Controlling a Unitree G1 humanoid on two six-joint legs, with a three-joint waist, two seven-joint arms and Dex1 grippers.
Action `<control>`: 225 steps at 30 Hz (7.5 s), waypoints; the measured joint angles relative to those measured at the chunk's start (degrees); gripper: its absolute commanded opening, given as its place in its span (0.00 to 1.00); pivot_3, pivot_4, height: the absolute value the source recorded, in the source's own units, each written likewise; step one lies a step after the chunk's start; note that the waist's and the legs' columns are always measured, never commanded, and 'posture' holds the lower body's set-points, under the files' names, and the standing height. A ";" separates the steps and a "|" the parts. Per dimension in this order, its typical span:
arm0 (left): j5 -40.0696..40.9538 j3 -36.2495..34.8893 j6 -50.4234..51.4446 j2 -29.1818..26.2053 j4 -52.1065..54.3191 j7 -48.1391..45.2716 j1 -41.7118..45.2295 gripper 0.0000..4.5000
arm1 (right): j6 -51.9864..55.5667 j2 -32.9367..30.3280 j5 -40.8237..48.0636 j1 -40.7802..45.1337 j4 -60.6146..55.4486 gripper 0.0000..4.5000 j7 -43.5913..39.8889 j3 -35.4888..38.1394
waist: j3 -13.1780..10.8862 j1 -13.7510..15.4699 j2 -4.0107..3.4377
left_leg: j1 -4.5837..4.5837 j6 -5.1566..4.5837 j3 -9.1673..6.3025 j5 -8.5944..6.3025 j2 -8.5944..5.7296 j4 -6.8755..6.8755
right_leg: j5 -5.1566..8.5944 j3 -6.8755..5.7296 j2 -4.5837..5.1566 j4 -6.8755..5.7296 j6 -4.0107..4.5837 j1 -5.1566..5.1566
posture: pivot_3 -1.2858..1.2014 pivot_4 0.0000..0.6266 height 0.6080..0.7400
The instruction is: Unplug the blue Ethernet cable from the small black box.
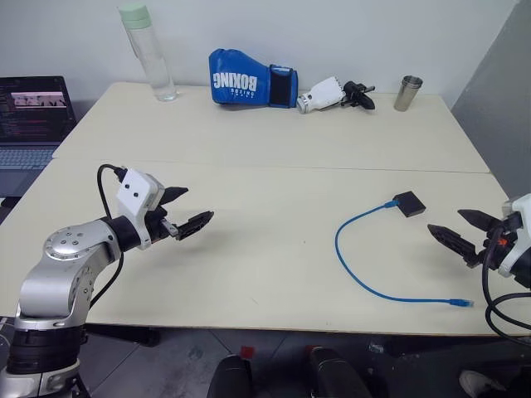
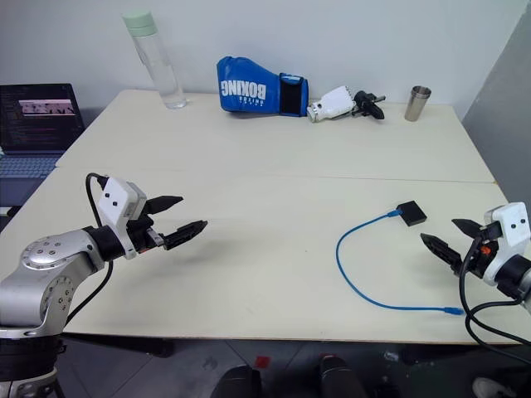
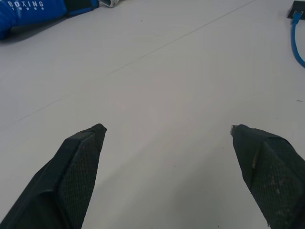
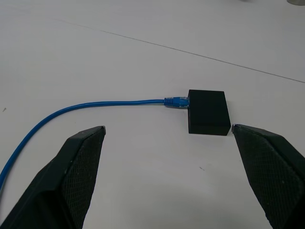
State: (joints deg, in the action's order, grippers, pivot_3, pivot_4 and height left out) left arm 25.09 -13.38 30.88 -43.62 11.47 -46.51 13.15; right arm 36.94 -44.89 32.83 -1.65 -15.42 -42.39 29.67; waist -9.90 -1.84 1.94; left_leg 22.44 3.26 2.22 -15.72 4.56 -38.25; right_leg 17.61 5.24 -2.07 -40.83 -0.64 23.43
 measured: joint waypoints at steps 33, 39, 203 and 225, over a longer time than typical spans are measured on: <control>4.57 4.64 -1.98 -1.63 1.58 -14.44 7.85 1.00 | 3.64 0.71 3.37 -0.13 -9.03 1.00 2.58 -0.60 | 0.00 0.01 0.01 | 0.02 0.01 -0.05 0.00 -0.02 -0.01 | 0.01 -0.07 0.00 0.01 -0.01 -0.03 | 0.52 0.24 1.00; 6.18 9.19 -0.89 -1.57 2.80 -17.68 13.59 1.00 | 8.49 7.33 7.04 1.50 -16.80 1.00 10.71 -4.72 | 0.00 -0.20 0.00 | 0.03 0.01 -0.16 0.00 0.00 0.01 | 0.00 -0.09 -0.06 0.01 -0.01 -0.03 | 0.52 0.24 1.00; 5.00 19.50 1.20 1.11 -9.72 -33.01 27.12 0.18 | 13.66 11.60 -0.27 49.19 0.21 0.51 -15.04 -44.10 | -0.05 -0.45 0.07 | 0.68 -0.06 -0.35 -0.03 -0.02 -0.47 | 0.00 -0.18 -0.03 -0.32 0.05 0.59 | 0.52 0.24 1.00; 4.94 19.57 0.92 0.10 -8.74 -32.96 25.78 0.18 | 12.99 12.48 -3.89 51.75 6.30 0.51 -18.93 -47.80 | -0.05 -0.44 0.06 | 0.73 -0.06 -0.38 -0.03 -0.01 -0.48 | 0.00 -0.23 -0.03 -0.31 0.05 0.62 | 0.52 0.24 1.00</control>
State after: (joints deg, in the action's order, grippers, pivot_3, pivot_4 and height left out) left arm 30.03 6.19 31.80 -43.53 2.73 -79.47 38.93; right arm 49.92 -32.41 28.93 50.11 -9.12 -61.33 -18.12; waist -9.95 -2.27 2.01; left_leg 23.18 3.20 1.84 -15.75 4.55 -38.73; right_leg 17.62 5.01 -2.10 -41.15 -0.58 24.05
